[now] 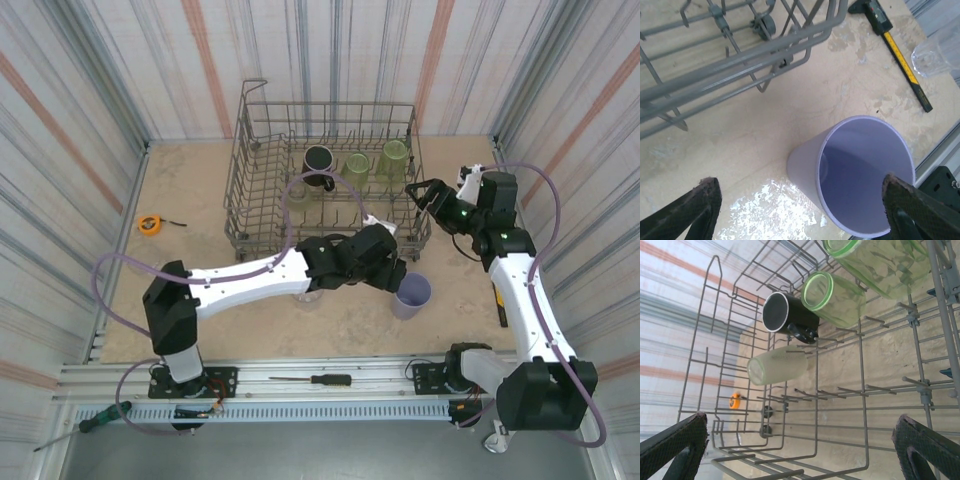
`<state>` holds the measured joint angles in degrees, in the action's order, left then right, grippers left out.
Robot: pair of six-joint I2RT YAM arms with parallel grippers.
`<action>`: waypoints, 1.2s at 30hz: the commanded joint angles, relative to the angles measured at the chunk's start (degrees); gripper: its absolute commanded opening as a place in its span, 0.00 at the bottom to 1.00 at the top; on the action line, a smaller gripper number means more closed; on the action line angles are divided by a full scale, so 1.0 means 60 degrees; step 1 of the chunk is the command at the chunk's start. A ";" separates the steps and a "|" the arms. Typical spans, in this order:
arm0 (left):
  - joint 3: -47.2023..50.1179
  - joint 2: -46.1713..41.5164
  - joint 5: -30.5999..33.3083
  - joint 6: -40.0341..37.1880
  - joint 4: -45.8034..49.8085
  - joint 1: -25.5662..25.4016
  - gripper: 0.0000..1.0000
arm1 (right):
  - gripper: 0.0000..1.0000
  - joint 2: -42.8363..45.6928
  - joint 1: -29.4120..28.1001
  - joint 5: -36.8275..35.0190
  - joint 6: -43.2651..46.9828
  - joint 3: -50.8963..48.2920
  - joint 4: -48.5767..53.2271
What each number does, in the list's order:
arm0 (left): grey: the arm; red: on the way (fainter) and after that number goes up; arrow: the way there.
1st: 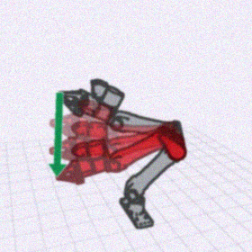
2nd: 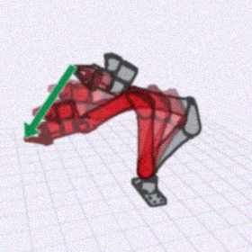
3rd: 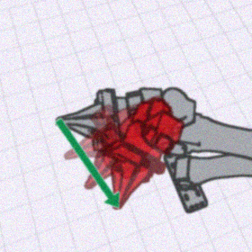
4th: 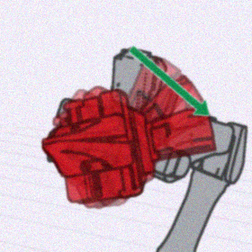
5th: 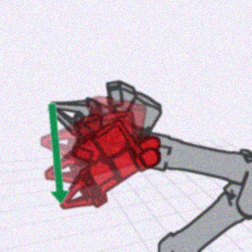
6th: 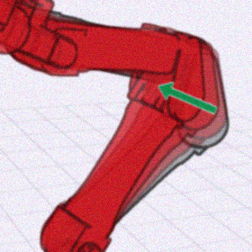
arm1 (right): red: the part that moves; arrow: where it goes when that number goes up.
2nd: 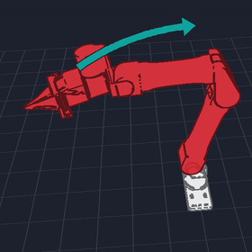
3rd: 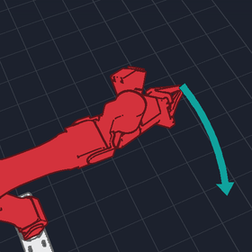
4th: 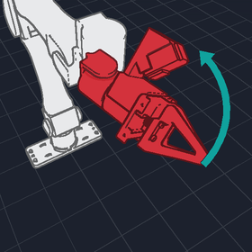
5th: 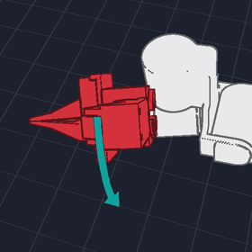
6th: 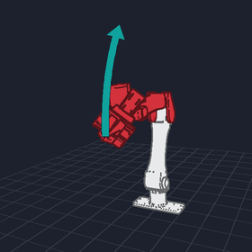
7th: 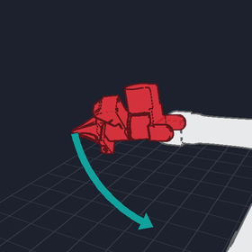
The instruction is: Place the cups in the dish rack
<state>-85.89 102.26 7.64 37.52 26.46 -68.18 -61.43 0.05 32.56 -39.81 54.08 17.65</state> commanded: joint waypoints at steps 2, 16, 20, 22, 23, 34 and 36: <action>-0.0364 0.0513 0.0012 0.0340 -0.0065 -0.0265 0.80 | 0.99 0.0204 0.0120 -0.0007 0.0090 -0.0140 0.0105; -0.1682 0.1868 0.0770 0.0232 0.1231 -0.0435 0.59 | 0.99 0.0391 0.0343 0.0170 0.0074 -0.0258 0.0109; -0.2378 0.2321 0.0977 0.0109 0.1975 -0.0443 0.49 | 0.99 0.0444 0.0461 0.0134 0.0004 -0.0355 0.0064; -0.2510 0.2464 0.1032 0.0090 0.2080 -0.0442 0.49 | 0.99 0.0431 0.0549 0.0248 -0.0060 -0.0400 -0.0031; -0.2516 0.2510 0.1035 0.0104 0.2080 -0.0439 0.49 | 0.99 0.0428 0.0583 0.0285 -0.0086 -0.0417 -0.0054; -0.3204 0.3198 0.1211 -0.0290 0.2715 -0.0434 0.10 | 0.99 0.0540 0.0810 0.0470 -0.0128 -0.0503 -0.0040; -0.3249 0.3174 0.1239 -0.0301 0.2805 -0.0442 0.01 | 0.99 0.0558 0.0830 0.0460 -0.0145 -0.0522 -0.0066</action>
<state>-103.90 120.16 13.43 36.07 40.49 -70.26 -59.55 4.54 34.41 -40.03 51.66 17.54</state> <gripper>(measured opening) 0.069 0.987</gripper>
